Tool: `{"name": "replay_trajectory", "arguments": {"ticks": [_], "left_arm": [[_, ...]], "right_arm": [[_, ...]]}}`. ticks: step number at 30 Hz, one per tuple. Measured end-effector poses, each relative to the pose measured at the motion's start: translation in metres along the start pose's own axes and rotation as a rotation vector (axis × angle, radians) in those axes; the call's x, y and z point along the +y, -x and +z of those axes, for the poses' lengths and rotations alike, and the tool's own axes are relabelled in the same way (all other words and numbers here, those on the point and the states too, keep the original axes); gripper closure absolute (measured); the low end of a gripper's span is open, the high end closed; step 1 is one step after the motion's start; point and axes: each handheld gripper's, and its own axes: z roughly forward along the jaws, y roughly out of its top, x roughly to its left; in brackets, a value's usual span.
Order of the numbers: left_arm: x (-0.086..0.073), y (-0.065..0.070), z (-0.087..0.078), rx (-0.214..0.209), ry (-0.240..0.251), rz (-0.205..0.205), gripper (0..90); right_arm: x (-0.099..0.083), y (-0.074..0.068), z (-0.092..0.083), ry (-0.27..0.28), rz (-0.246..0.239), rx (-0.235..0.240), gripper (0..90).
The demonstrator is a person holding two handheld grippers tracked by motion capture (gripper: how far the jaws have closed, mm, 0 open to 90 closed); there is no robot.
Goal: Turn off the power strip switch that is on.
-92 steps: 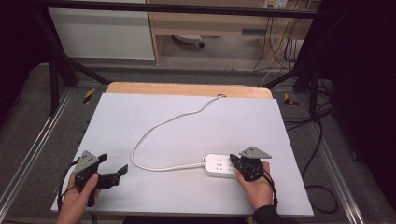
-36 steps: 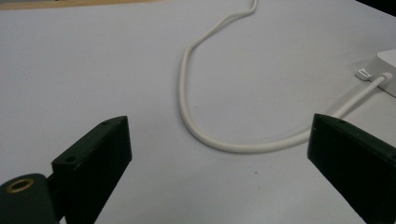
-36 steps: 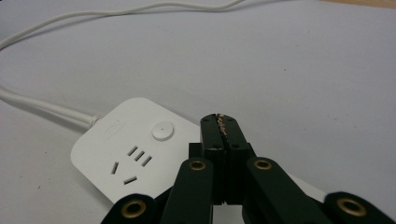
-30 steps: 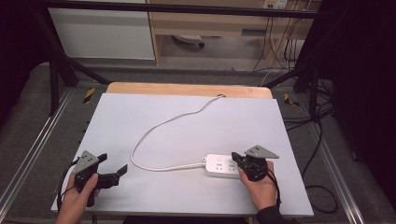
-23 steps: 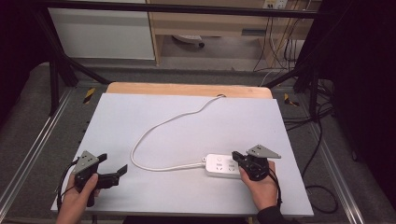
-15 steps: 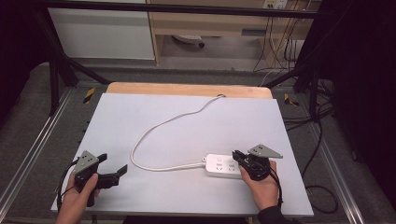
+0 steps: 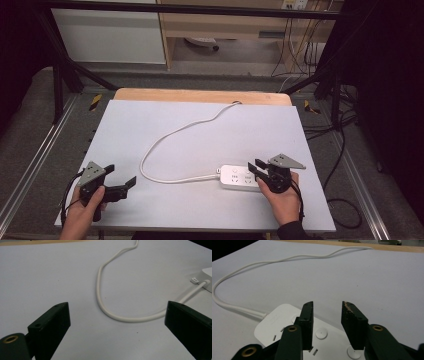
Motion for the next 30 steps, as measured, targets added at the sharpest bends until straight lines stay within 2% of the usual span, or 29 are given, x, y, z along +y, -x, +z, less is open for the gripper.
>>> {"name": "replay_trajectory", "arguments": {"ticks": [3, 6, 20, 24, 30], "left_arm": [[0.0000, 0.0000, -0.0002, 0.001, -0.001, -0.001, 6.3], [0.0000, -0.0002, -0.0004, 0.000, 0.001, -0.002, 6.3], [0.0000, -0.0007, -0.0007, 0.002, 0.002, -0.002, 6.3], [0.0000, -0.0011, -0.0009, 0.002, 0.002, -0.004, 6.3], [0.0000, -0.0014, -0.0011, 0.003, 0.004, -0.004, 6.3]], "right_arm": [[0.0011, 0.0015, -0.0015, 0.005, 0.012, -0.005, 55.4], [0.0019, 0.0027, -0.0015, 0.008, 0.026, -0.014, 44.8], [0.0062, 0.0008, -0.0001, 0.033, 0.037, -0.052, 9.2], [0.0075, -0.0024, 0.0000, 0.034, 0.033, -0.063, 5.6], [0.0074, -0.0036, -0.0036, 0.037, 0.020, -0.048, 3.8]]}}
